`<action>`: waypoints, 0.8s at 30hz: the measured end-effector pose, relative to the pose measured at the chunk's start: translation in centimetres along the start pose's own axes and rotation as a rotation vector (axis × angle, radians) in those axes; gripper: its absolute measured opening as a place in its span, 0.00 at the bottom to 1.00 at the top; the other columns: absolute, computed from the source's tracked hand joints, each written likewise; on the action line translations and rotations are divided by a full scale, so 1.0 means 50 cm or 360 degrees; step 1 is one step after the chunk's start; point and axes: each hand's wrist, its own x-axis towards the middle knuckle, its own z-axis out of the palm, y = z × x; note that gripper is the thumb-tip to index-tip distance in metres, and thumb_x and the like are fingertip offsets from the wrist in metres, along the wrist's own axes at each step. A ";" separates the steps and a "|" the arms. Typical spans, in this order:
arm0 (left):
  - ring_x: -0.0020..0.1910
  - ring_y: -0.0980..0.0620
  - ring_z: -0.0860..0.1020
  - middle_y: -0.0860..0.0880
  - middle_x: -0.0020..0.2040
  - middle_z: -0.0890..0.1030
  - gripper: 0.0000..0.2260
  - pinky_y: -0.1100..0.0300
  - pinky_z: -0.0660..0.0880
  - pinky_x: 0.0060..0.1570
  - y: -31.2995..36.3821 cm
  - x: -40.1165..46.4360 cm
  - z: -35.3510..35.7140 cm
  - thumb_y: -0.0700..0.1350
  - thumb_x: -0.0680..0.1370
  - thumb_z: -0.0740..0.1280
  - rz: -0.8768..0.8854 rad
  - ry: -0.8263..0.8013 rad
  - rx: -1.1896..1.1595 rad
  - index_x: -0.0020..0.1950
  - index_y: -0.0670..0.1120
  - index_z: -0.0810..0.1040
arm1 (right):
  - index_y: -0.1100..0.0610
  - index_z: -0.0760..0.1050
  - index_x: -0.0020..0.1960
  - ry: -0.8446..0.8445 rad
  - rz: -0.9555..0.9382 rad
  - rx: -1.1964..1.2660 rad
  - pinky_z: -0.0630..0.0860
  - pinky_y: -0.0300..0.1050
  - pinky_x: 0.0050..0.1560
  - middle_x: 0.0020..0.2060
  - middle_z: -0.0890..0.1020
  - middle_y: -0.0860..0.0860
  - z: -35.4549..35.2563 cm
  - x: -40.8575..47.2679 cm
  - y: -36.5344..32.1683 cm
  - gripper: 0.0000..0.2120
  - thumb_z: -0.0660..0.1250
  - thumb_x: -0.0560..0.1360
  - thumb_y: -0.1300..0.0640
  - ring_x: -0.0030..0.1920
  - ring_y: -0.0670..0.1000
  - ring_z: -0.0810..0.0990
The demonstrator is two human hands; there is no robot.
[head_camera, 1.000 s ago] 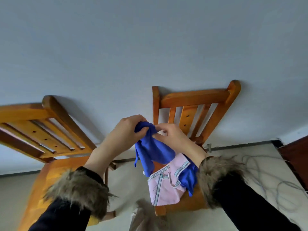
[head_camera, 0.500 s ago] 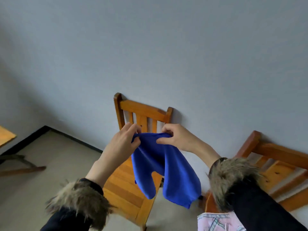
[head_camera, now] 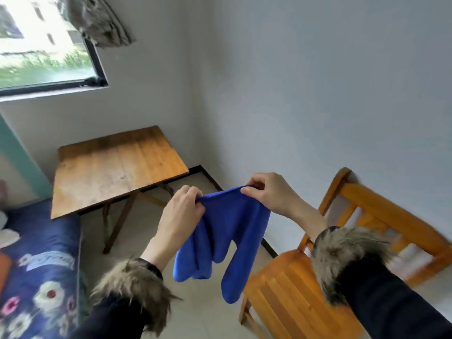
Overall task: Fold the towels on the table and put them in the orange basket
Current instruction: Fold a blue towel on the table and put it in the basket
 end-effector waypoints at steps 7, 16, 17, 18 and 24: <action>0.39 0.49 0.72 0.51 0.38 0.74 0.06 0.62 0.61 0.39 -0.226 0.117 -0.073 0.37 0.75 0.62 -0.0490 0.0385 -0.0117 0.48 0.43 0.78 | 0.55 0.77 0.41 -0.0059 -0.0293 -0.0008 0.69 0.29 0.37 0.36 0.79 0.46 0.140 0.271 -0.087 0.05 0.69 0.74 0.54 0.39 0.44 0.76; 0.46 0.51 0.75 0.46 0.45 0.82 0.08 0.68 0.64 0.41 -0.446 0.310 -0.167 0.35 0.76 0.64 -0.0833 0.0486 -0.0172 0.49 0.40 0.82 | 0.54 0.75 0.40 -0.0291 -0.0507 -0.0059 0.66 0.29 0.38 0.35 0.76 0.43 0.274 0.586 -0.131 0.07 0.69 0.74 0.53 0.38 0.41 0.74; 0.45 0.51 0.75 0.47 0.43 0.81 0.07 0.70 0.63 0.38 -0.468 0.329 -0.179 0.36 0.76 0.65 -0.0857 0.0520 -0.0162 0.48 0.40 0.82 | 0.55 0.76 0.42 -0.0341 -0.0534 -0.0094 0.67 0.33 0.41 0.37 0.77 0.44 0.287 0.623 -0.136 0.05 0.67 0.75 0.54 0.40 0.44 0.74; 0.43 0.52 0.74 0.48 0.41 0.80 0.06 0.71 0.62 0.36 -0.484 0.343 -0.189 0.37 0.76 0.66 -0.0868 0.0554 -0.0143 0.47 0.40 0.82 | 0.56 0.77 0.45 -0.0373 -0.0563 -0.0143 0.69 0.36 0.45 0.40 0.77 0.46 0.297 0.650 -0.139 0.05 0.65 0.76 0.55 0.43 0.46 0.74; 0.34 0.61 0.73 0.60 0.32 0.75 0.11 0.68 0.64 0.33 -0.614 0.416 -0.211 0.48 0.74 0.70 -0.0917 0.0516 0.0022 0.33 0.57 0.72 | 0.59 0.75 0.51 -0.0454 -0.0572 -0.0395 0.70 0.42 0.49 0.49 0.77 0.53 0.382 0.811 -0.132 0.08 0.58 0.79 0.58 0.49 0.51 0.74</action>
